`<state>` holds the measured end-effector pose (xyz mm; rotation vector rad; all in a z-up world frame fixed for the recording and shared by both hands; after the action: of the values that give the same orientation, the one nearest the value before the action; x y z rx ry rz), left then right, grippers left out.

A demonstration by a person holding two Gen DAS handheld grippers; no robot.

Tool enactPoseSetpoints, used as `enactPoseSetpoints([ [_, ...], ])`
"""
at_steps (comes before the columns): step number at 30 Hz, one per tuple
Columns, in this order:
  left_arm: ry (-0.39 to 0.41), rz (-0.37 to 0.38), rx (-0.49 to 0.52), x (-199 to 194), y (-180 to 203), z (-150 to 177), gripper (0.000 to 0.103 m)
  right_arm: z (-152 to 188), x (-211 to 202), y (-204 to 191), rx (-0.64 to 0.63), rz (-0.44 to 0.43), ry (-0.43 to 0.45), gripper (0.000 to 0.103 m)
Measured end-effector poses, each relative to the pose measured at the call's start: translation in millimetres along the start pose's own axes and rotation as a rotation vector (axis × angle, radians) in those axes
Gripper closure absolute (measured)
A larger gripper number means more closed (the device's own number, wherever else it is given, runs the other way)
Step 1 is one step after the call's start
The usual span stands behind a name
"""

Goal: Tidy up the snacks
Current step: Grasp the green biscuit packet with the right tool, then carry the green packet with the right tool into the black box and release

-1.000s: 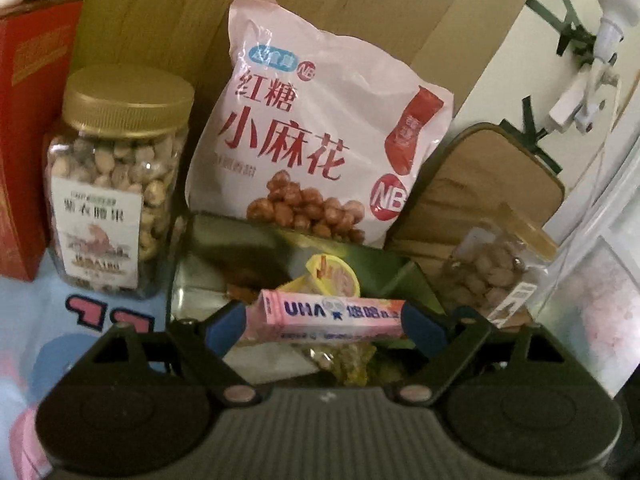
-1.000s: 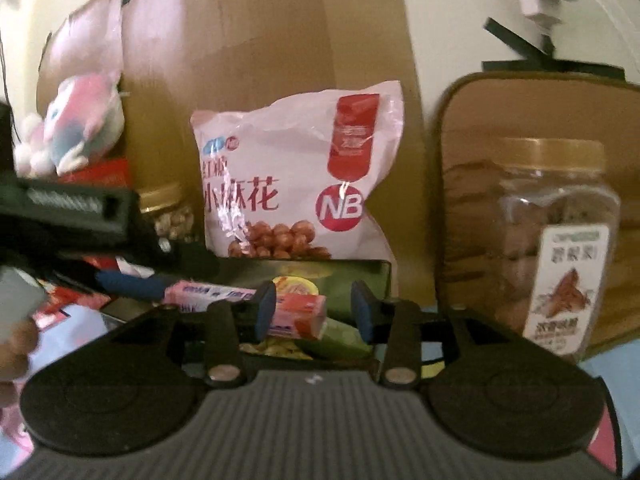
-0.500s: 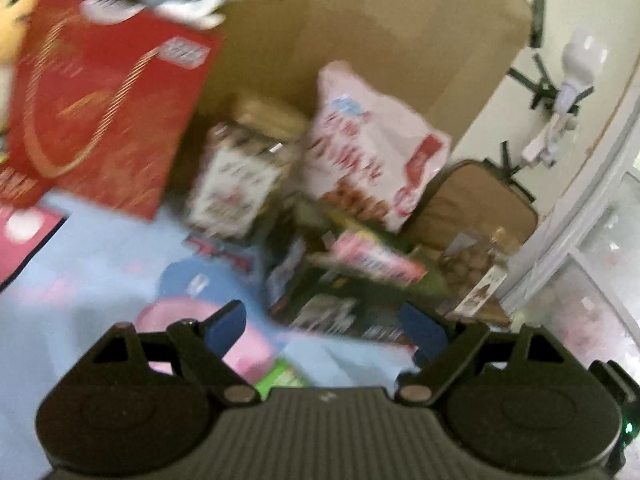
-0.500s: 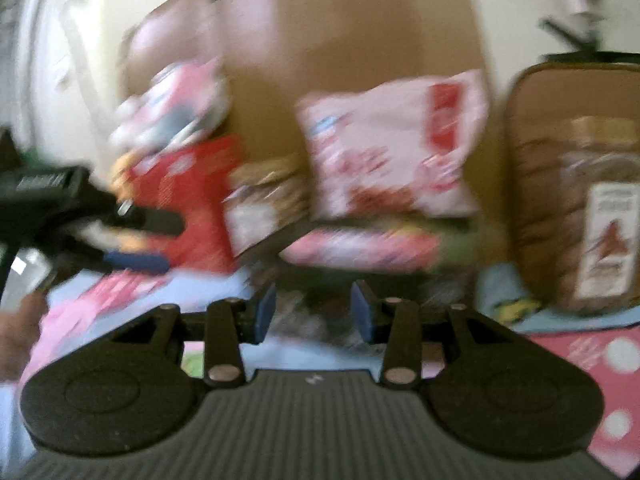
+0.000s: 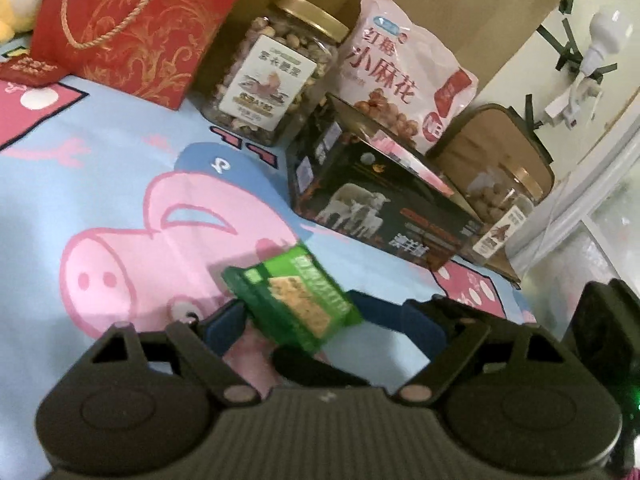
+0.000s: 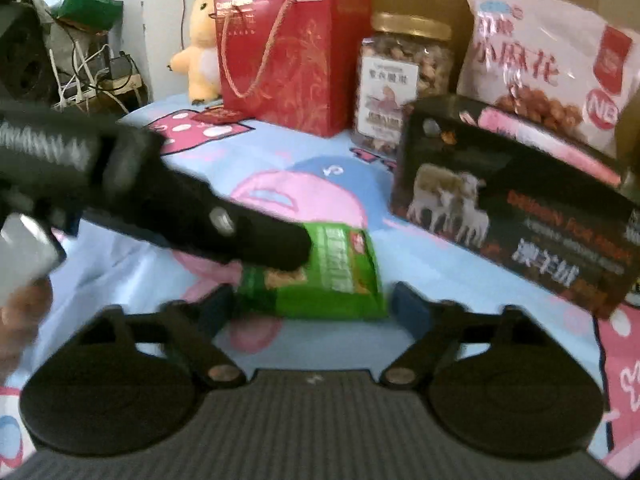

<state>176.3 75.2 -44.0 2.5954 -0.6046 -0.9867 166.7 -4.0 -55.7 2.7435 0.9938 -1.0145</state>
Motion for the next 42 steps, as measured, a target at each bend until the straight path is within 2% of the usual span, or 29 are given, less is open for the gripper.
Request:
enactPoseSetpoints([
  [3, -0.013, 0.030, 0.006, -1.2, 8.5, 5.0, 0.016, 7.4, -9.1, -11.6, -0.038, 0.039, 0.025, 0.040],
  [6, -0.023, 0.070, 0.026, -3.3, 21.3, 14.2, 0.016, 19.6, -25.6, -11.2, -0.031, 0.095, 0.053, 0.040],
  [10, -0.035, 0.111, 0.056, -4.7, 44.7, 28.3, 0.016, 31.8, -48.6, 1.9, 0.081, 0.093, 0.079, 0.040],
  [15, -0.054, 0.137, 0.096, -4.4, 69.8, 38.9, 0.016, 46.4, -69.5, 12.8, 0.142, 0.121, 0.118, 0.040],
  [21, -0.047, 0.148, 0.127, -10.0, 88.1, 34.7, 0.016, 51.1, -88.3, 15.0, 0.169, 0.141, 0.174, 0.040],
  [30, 0.016, 0.140, 0.182, -19.6, 103.3, -6.5, 0.016, 16.0, -99.9, 20.3, 0.106, 0.155, 0.271, 0.040],
  [36, 0.073, 0.118, 0.228, -14.0, 106.5, -57.1, 0.016, -26.2, -97.4, 30.2, 0.043, 0.180, 0.341, 0.040],
  [42, 0.117, 0.097, 0.224, 1.1, 97.1, -109.5, 0.016, -74.0, -81.8, 50.1, 0.060, 0.159, 0.384, 0.040],
])
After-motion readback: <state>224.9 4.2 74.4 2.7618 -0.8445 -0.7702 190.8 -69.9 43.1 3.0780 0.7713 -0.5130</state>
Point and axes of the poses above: each gripper's, at about its wrist camera, not at the fingertips, and x roughly the way its jaws point, y to its right, z to its underside, the point moved 10 cm from there along x, roughly the way its jaws point, and after that the axes turned 11 degrees about x, right-handed, at the moved point
